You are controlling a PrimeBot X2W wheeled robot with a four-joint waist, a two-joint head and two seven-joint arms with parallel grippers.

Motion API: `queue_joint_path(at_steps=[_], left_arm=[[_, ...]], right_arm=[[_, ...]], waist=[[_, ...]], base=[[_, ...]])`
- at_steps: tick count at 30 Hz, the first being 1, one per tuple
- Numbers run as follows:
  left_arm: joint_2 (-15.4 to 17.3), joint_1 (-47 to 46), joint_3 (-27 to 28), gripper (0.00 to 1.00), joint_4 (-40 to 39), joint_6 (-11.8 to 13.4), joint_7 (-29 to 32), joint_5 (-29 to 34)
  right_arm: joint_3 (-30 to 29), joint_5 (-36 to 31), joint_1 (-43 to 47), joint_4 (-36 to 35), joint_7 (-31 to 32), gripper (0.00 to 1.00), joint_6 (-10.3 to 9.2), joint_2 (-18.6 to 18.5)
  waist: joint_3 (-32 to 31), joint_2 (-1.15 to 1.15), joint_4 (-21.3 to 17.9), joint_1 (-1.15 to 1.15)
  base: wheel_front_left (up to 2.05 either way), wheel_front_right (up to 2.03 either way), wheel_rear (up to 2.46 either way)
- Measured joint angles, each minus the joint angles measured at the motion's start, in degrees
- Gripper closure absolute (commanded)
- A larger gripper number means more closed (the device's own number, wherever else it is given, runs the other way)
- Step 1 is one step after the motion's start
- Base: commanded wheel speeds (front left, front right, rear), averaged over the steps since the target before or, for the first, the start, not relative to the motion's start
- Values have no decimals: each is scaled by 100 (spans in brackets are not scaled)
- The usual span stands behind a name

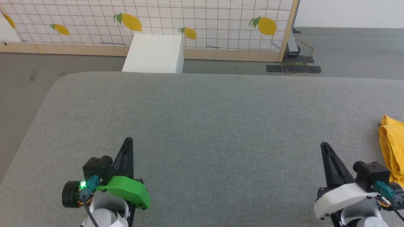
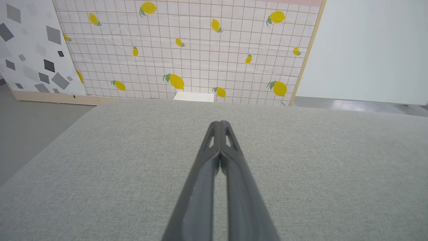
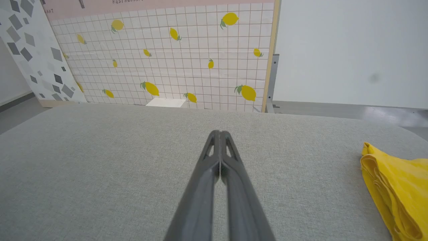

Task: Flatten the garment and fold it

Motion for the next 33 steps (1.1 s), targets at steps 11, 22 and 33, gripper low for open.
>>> queue_joint_path(at_steps=[11, 22, 33], left_arm=[[0, 48, 34, 100, -144, 60, 105, 175], [0, 137, 78, 100, -278, 113, 253, 285], [0, 176, 125, 100, -419, 169, 380, 360]], right_arm=[[56, -83, -2, -51, 69, 100, 0, 0], [104, -151, -5, -90, 133, 100, 0, 0], [151, -211, -9, -148, 194, 100, 0, 0]], waist=[[-4, 0, -26, 0], [-8, 0, -51, 0], [-12, 0, -77, 0]], base=[[0, 0, 0], [0, 0, 0], [0, 0, 0]])
